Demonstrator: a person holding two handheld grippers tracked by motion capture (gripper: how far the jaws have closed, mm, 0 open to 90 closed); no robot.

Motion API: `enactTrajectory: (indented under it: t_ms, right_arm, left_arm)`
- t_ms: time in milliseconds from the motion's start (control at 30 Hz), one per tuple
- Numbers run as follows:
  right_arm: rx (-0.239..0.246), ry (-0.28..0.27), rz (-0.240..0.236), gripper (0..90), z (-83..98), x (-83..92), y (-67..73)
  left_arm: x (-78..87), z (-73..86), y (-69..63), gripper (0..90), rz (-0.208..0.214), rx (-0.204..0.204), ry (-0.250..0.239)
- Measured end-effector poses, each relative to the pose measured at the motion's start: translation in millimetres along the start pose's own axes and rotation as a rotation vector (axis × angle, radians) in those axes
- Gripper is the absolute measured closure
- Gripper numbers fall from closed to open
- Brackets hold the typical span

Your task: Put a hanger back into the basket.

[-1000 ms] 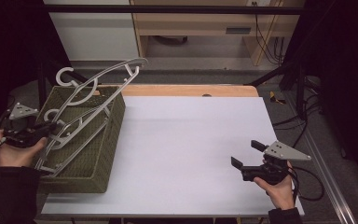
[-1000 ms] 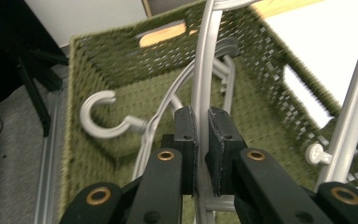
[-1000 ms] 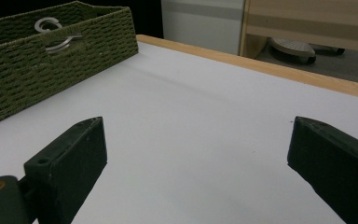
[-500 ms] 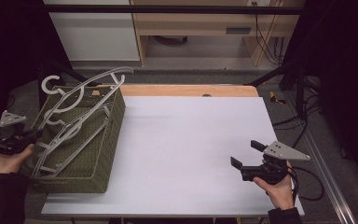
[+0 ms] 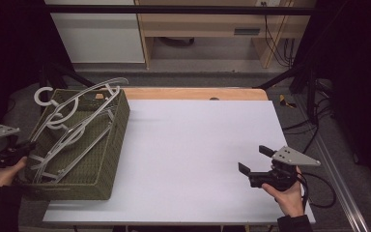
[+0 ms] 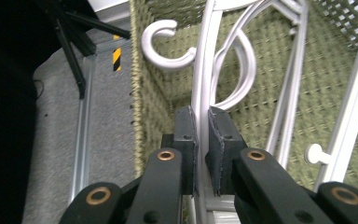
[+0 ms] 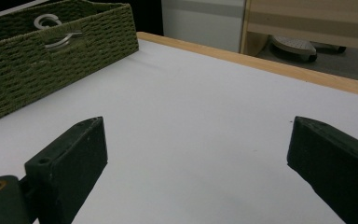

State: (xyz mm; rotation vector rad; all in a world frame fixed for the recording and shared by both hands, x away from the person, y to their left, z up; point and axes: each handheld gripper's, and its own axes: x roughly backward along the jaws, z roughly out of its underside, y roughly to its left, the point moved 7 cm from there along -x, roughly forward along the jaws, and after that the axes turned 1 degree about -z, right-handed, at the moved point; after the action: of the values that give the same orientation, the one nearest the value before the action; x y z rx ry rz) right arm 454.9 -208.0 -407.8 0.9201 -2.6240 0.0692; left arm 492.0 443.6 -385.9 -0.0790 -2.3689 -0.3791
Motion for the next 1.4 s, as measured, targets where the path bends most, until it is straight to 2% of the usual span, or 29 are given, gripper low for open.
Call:
enactTrajectory:
  t_ms: [233, 467, 700, 833, 967, 1067, 1133, 1267, 1367, 1400]
  right_arm:
    - [0.000, 0.000, -0.001, 4.9, 0.0, 0.1, -0.3]
    - [-0.001, 0.001, 0.001, 4.9, 0.4, -0.4, -0.2]
    - [0.005, 0.005, 0.000, 5.0, 1.4, -1.5, -0.5]
    - [0.005, 0.005, 0.000, 5.0, 1.3, -1.8, -0.6]
    - [0.010, 0.011, -0.005, 4.9, 1.8, -1.7, 0.4]
    - [0.005, 0.002, 0.001, 5.0, 0.7, -0.8, -0.7]
    - [0.004, 0.004, 0.000, 5.0, 1.2, -0.8, -0.9]
    - [0.008, 0.007, -0.003, 5.0, 1.2, -1.8, 0.2]
    - [0.009, 0.004, -0.001, 5.0, 0.8, -1.4, 0.2]
    - [0.008, 0.003, -0.001, 5.0, 0.7, -1.2, 0.0]
  left_arm:
    - [-3.6, 5.1, 4.6, 82.8, -0.025, -0.015, 0.033]
    - [-11.5, 15.7, 9.6, 82.8, -0.076, -0.031, 0.086]
    - [-13.9, 22.1, 13.9, 82.8, -0.104, -0.034, 0.106]
    - [-14.9, 20.6, 7.3, 82.8, -0.114, -0.053, 0.114]
    - [-23.7, 25.2, 2.3, 82.7, -0.086, -0.035, 0.140]
    - [-28.5, 31.7, -2.6, 82.5, -0.067, -0.058, 0.163]
    - [-29.5, 33.2, -4.1, 82.4, -0.072, -0.056, 0.154]
    - [-28.3, 34.2, -6.2, 81.8, -0.050, -0.060, 0.167]
    - [-29.8, 37.0, -6.8, 80.0, -0.020, -0.065, 0.196]
    - [-29.3, 37.2, -8.9, 79.4, 0.023, -0.063, 0.193]
